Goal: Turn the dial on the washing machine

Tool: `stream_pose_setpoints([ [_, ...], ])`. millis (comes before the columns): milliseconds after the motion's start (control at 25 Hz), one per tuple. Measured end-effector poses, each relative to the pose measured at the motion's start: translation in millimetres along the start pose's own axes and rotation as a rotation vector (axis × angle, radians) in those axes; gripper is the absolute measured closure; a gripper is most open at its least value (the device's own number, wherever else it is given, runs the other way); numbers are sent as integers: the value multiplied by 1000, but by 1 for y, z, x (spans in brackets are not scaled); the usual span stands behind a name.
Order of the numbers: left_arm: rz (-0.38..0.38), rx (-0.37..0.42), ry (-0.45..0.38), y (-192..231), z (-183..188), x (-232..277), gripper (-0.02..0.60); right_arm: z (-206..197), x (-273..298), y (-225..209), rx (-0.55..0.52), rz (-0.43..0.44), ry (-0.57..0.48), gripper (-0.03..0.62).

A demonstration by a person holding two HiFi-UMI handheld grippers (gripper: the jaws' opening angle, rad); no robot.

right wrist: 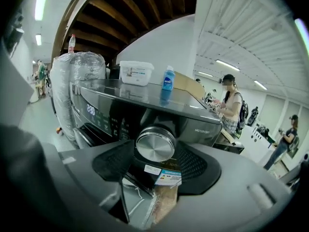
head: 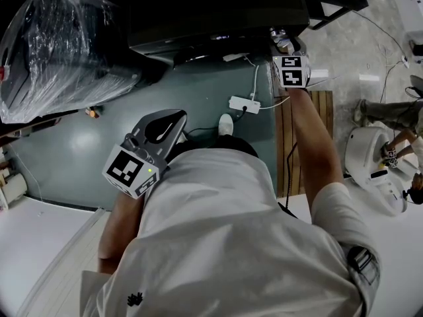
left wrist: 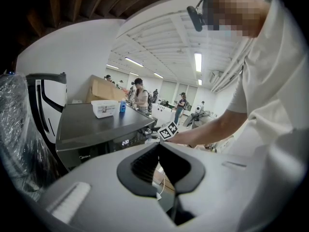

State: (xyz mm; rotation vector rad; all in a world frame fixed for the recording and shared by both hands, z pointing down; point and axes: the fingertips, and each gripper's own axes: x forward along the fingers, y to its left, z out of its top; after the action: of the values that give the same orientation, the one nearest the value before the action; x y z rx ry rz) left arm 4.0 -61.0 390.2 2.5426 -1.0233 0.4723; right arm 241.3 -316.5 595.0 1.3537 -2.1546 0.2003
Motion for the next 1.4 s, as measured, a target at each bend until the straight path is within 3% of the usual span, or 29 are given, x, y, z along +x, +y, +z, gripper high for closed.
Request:
stream_pose_setpoints([
  [400,-2,-2,-1,1,0,4,526,-9,7,8,-213,-67,27,342],
  [560,0,-5,0,2,0,3,526,-11,12,8,-242,-97,54,342],
  [840,5,-14,2,6,-1,4,526,-12,15,3,-156,-93,53,344],
  [1200,-6,-10,1,6,2,8,526,-5,9,-4,155,13,11,342],
  [1400,-22,2,4,3,4,10,526,-5,7,-6,172,23,3,342],
])
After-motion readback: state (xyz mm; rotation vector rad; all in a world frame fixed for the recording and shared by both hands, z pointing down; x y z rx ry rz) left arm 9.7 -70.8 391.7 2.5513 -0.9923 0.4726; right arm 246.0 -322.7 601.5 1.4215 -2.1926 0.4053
